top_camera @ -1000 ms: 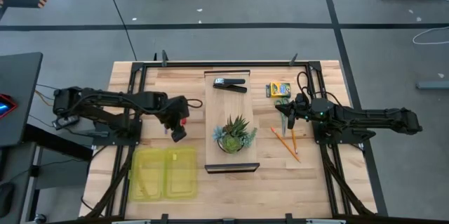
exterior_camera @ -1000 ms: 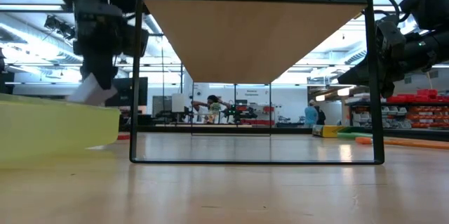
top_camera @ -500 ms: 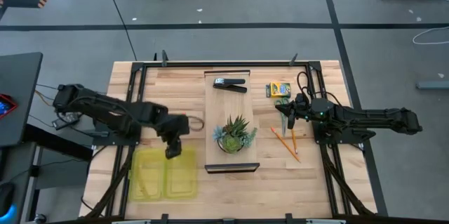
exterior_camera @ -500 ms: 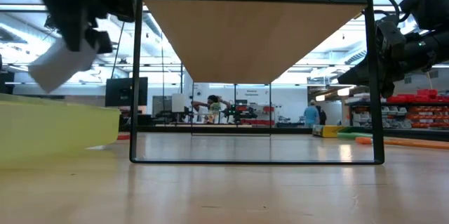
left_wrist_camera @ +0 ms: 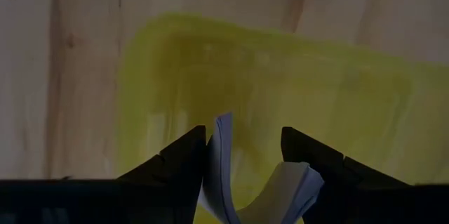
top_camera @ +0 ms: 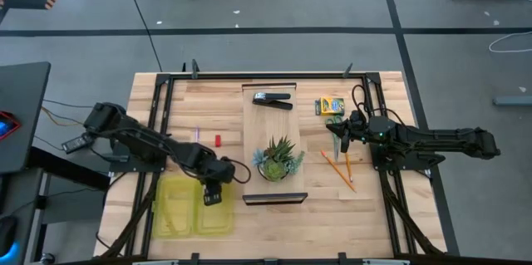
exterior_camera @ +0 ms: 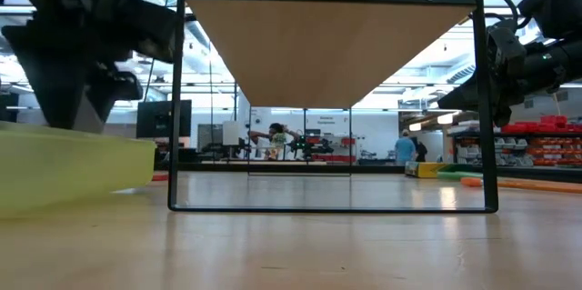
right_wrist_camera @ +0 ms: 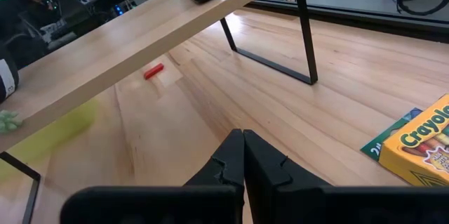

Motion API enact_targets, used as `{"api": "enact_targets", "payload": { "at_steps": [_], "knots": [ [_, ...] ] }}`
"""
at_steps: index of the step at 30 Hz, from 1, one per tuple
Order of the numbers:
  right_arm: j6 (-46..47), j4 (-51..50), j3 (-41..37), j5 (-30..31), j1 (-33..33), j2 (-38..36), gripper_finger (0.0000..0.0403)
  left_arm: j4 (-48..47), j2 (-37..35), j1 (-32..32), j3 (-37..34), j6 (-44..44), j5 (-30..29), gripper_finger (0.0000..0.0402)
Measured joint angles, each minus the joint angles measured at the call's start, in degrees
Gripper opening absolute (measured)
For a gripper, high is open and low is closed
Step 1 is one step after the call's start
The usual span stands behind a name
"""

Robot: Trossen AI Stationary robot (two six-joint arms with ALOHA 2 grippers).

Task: Pack school essentials
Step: Put the white sticky notes into the yellow supply box

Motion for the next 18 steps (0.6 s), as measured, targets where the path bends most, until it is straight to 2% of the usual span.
{"api": "enact_targets", "payload": {
  "at_steps": [7, 13, 18],
  "knots": [
    [0.00, 0.00, 0.01, 0.00, 0.02, 0.00, 0.0010, -1.12, 3.21, -0.01, 4.30, 3.28, -2.79, 0.0233],
    [0.00, -0.02, 0.00, 0.00, 0.00, 0.01, 0.0010, -3.53, 3.57, -0.59, 4.32, 5.28, -2.78, 0.0277],
    [0.00, -0.01, 0.01, 0.00, 0.00, 0.00, 0.0010, -3.81, 3.57, -0.57, 4.33, 6.29, -2.73, 0.0298]
  ]
}}
